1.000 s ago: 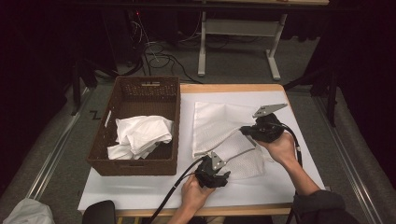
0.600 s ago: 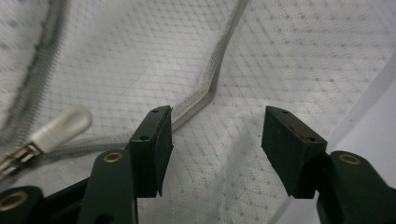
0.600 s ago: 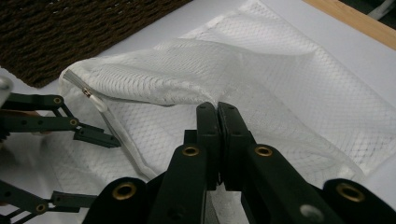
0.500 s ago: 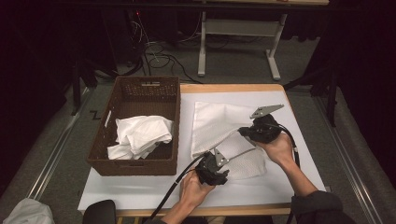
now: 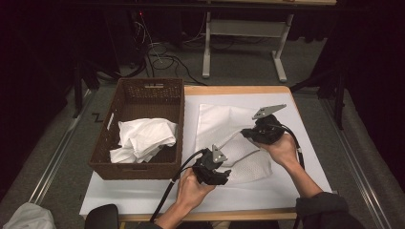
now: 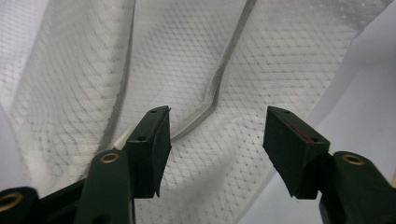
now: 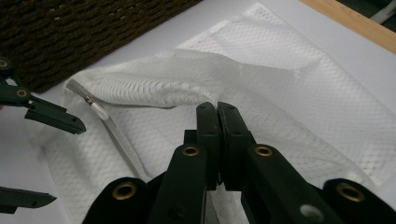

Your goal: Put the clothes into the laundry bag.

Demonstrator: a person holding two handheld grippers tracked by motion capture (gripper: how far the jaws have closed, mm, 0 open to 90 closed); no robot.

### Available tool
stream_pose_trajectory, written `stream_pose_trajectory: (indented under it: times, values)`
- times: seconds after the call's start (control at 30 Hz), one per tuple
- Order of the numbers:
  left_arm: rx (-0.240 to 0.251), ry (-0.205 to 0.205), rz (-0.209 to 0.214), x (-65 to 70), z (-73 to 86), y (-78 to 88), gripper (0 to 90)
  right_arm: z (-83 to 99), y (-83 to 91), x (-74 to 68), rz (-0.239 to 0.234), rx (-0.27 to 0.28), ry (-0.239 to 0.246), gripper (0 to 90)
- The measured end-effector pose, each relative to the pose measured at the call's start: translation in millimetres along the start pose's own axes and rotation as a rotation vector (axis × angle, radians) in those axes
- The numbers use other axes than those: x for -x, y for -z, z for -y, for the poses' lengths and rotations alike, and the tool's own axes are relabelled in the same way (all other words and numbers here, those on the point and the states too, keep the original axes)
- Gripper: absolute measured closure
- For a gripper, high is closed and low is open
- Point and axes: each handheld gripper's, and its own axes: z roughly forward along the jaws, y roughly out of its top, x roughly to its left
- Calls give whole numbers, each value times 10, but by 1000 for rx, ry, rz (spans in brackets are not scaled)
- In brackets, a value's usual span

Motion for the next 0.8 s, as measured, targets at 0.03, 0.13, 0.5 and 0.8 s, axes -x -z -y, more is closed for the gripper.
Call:
stream_pose_trajectory:
  times: [0.03,0.13,0.5,0.8]
  values:
    - [2,3,5,-9,-1,27,412,-9,-19,-6,-2,-2,3,895]
    - [-44,-3,-4,-49,-18,82,424,-15,-44,-55,4,-17,9,895]
    - [-50,-59,-1,-129,-188,277,394,-9,-35,-75,7,-16,21,896]
    - [-58,-30,8,-260,-287,403,396,22,39,19,7,-4,4,896]
